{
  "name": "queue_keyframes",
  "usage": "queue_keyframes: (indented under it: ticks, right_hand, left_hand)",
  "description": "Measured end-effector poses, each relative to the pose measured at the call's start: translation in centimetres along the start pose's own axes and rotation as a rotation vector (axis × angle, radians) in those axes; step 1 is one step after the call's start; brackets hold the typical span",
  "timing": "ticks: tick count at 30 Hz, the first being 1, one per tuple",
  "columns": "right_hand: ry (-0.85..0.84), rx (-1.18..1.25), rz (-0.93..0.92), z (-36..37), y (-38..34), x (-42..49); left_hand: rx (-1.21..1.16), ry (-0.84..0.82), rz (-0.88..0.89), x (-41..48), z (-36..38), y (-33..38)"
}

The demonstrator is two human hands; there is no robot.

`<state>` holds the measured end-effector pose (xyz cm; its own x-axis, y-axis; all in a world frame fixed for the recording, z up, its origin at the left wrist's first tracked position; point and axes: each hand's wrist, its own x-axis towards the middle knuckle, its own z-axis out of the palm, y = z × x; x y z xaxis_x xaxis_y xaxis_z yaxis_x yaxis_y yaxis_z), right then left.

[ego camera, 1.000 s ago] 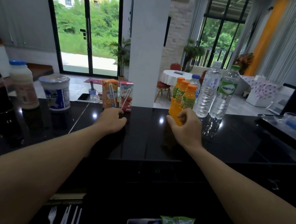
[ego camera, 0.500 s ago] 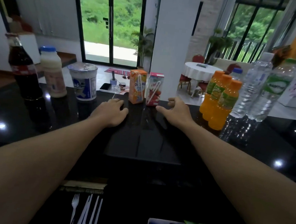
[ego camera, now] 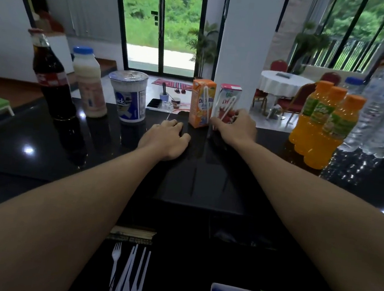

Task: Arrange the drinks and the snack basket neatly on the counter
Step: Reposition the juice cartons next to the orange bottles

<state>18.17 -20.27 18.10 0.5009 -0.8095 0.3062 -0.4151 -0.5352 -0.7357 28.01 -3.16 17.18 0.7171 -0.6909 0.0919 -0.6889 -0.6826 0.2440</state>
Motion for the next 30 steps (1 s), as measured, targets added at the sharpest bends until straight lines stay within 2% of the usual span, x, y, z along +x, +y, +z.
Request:
queue_keyframes:
  ticks: [9, 17, 25, 30]
  right_hand:
    - [0.038, -0.085, 0.018, -3.2, 1.9, -1.1]
    - [0.074, -0.114, 0.019, -7.0, 4.2, -2.8]
    - [-0.078, -0.142, -0.002, -9.0, 4.8, -4.5]
    - [-0.145, -0.400, -0.111, -11.1, 6.2, -6.7]
  left_hand:
    - [-0.030, 0.008, 0.021, -0.2, -0.2, 0.0]
    - [-0.095, 0.100, 0.207, -1.2, -0.8, 0.8]
    - [0.006, 0.074, 0.350, -1.0, -1.2, 2.2]
    - [-0.083, 0.033, 0.381, -0.7, -0.5, 5.6]
